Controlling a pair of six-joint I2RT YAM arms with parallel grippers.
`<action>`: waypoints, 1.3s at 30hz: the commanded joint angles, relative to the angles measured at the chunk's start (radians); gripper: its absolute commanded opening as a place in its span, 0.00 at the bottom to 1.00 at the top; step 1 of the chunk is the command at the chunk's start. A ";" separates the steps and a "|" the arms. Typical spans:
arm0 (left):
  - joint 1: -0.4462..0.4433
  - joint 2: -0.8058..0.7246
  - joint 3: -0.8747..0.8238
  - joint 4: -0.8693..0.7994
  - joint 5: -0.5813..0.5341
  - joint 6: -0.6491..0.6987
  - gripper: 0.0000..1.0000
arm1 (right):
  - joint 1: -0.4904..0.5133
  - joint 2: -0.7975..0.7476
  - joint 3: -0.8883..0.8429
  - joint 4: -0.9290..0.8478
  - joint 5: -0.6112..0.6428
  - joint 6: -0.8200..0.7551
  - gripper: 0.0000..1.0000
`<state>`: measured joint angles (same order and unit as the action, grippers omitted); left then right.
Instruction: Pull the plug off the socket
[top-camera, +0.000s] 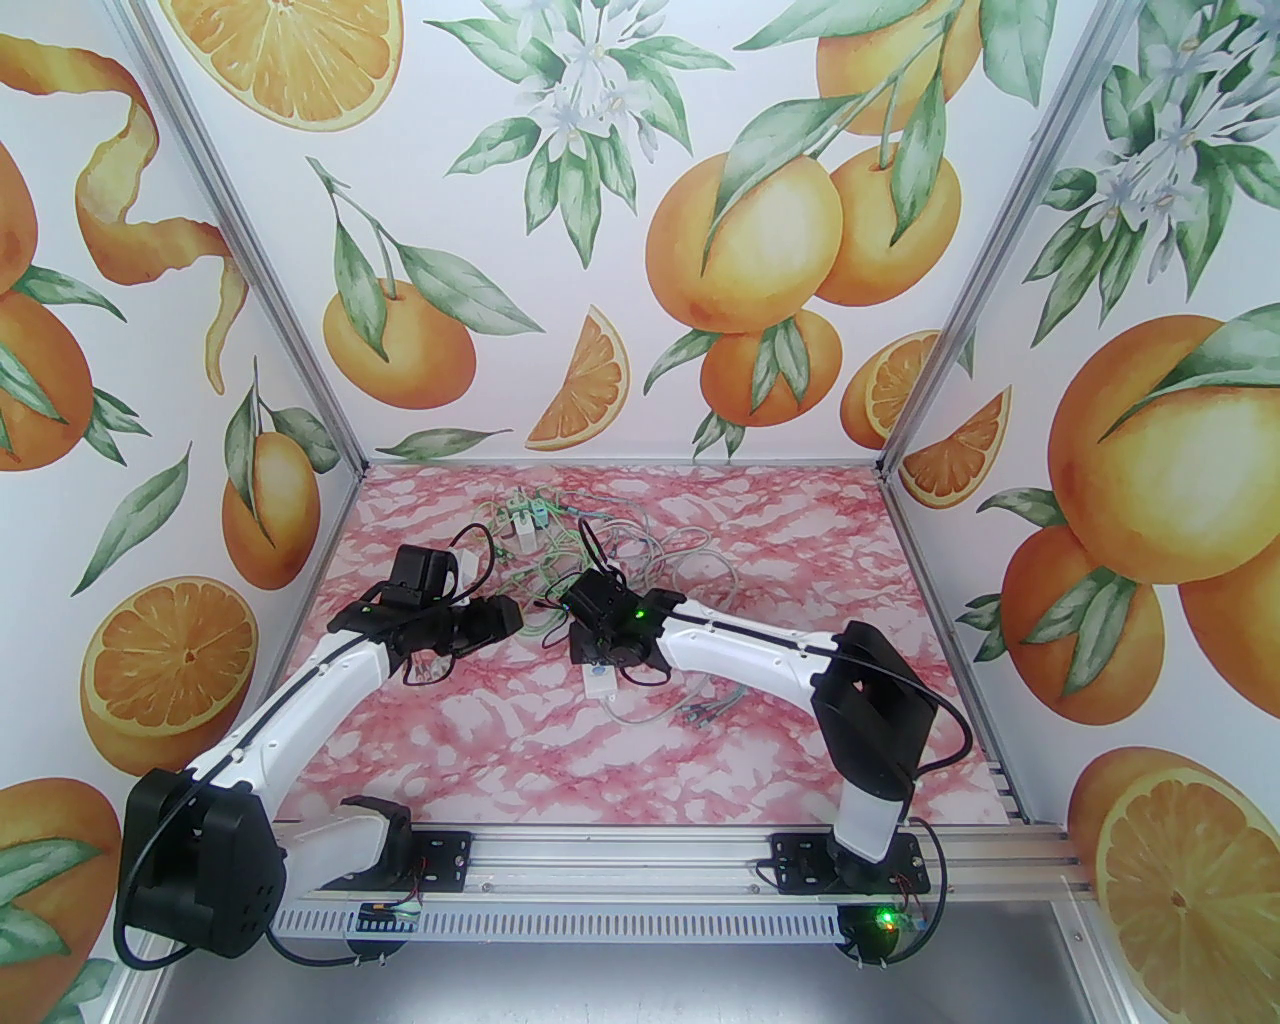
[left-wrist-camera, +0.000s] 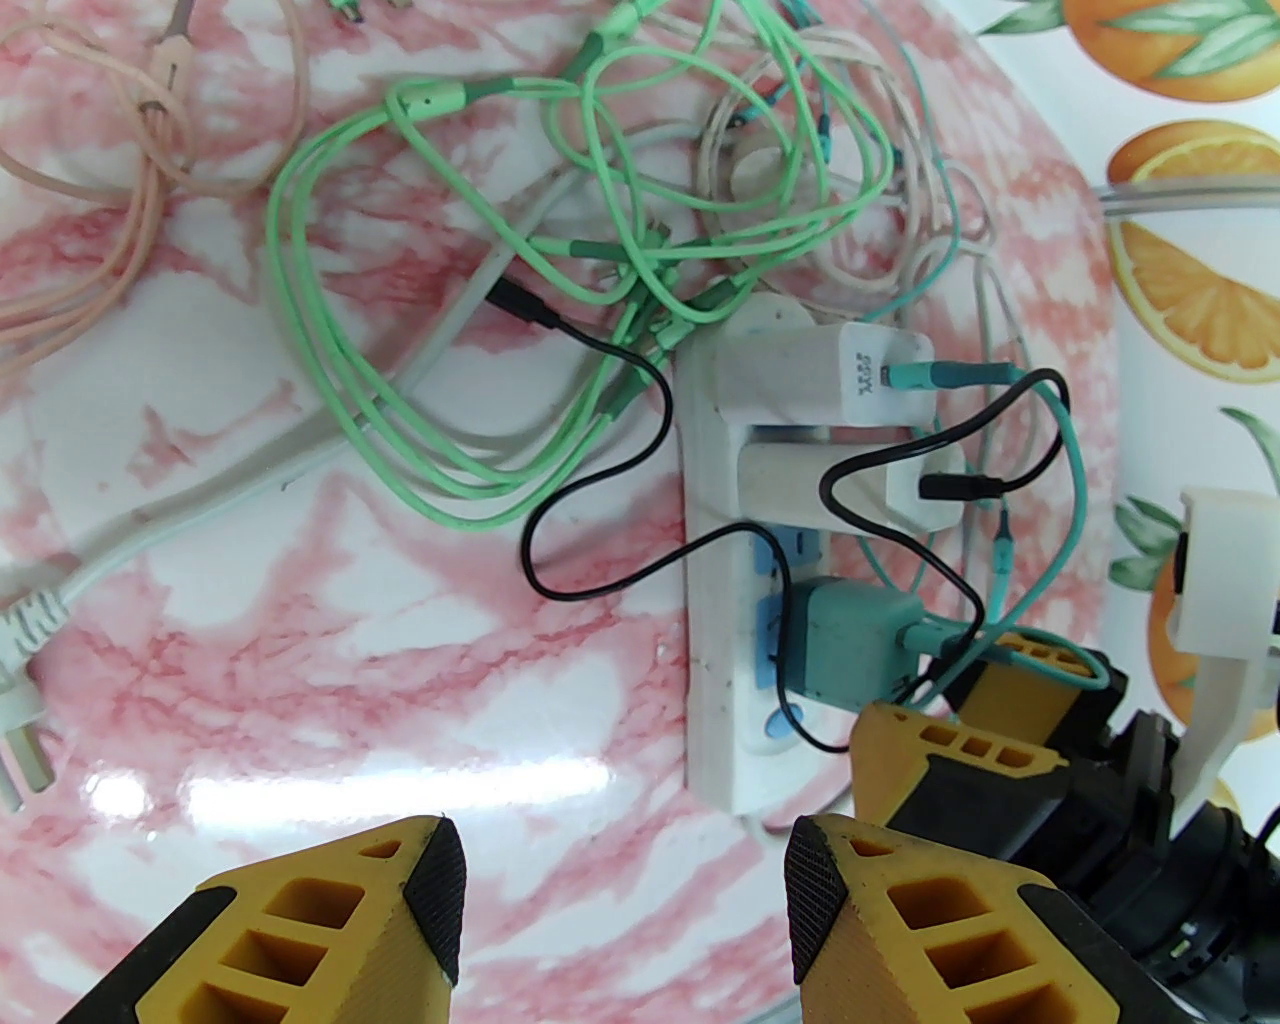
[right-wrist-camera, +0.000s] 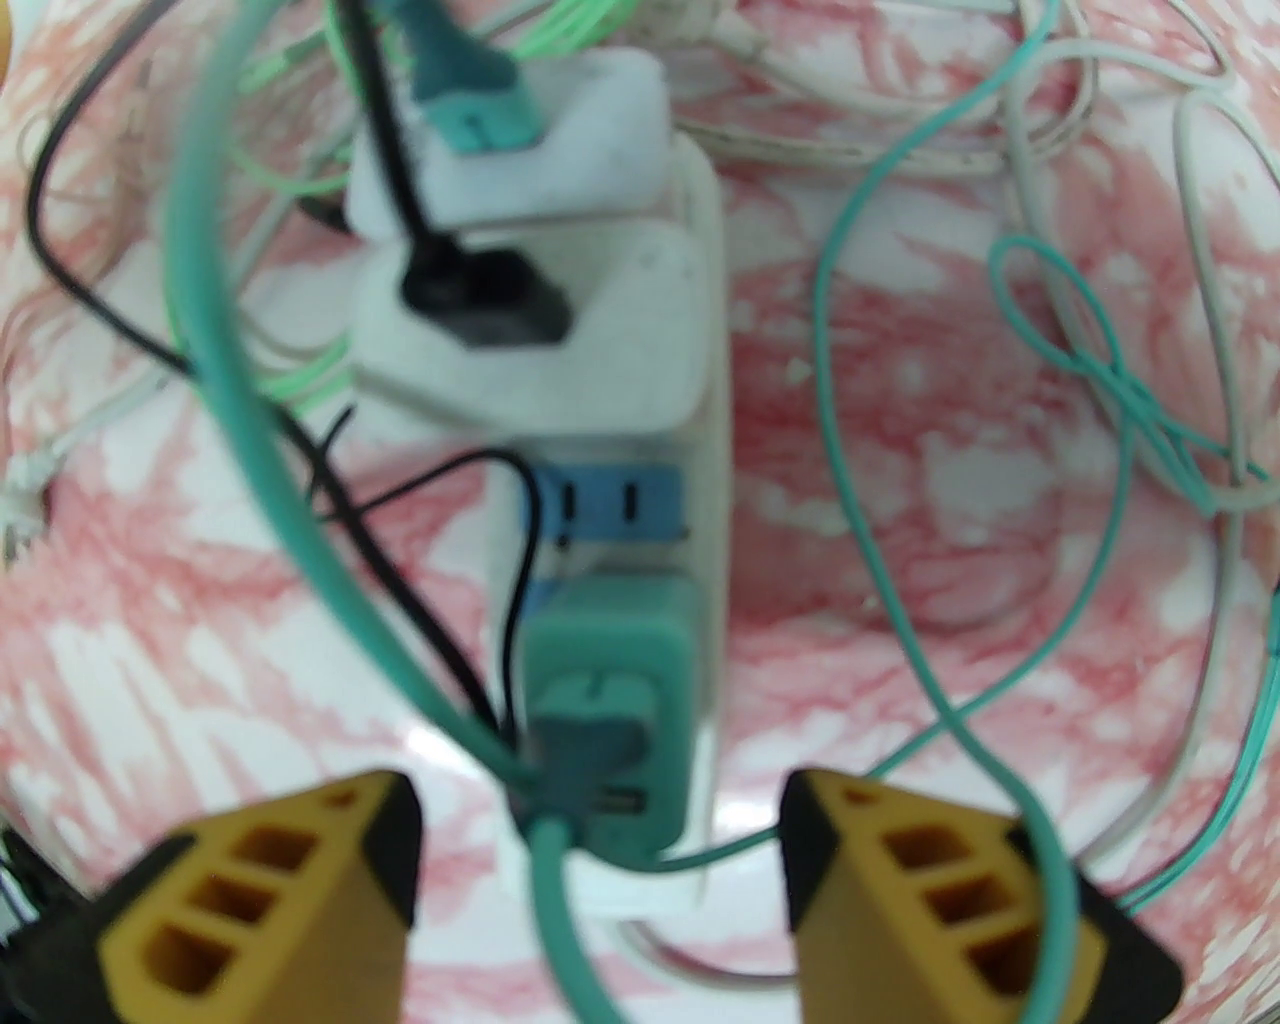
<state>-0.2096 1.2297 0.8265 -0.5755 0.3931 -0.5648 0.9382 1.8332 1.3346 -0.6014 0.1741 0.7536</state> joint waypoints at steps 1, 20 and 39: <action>0.007 0.008 0.025 0.038 0.006 -0.004 0.58 | 0.020 -0.031 -0.012 -0.012 -0.012 -0.007 0.59; 0.008 -0.020 0.018 0.011 -0.002 0.000 0.58 | 0.048 -0.006 -0.151 0.146 0.083 -0.058 0.25; 0.009 -0.064 -0.018 0.008 -0.020 -0.020 0.58 | -0.002 0.006 -0.087 0.158 0.038 -0.168 0.45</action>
<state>-0.2073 1.1854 0.8234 -0.5659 0.3809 -0.5770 0.9459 1.8172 1.1893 -0.4679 0.2169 0.6037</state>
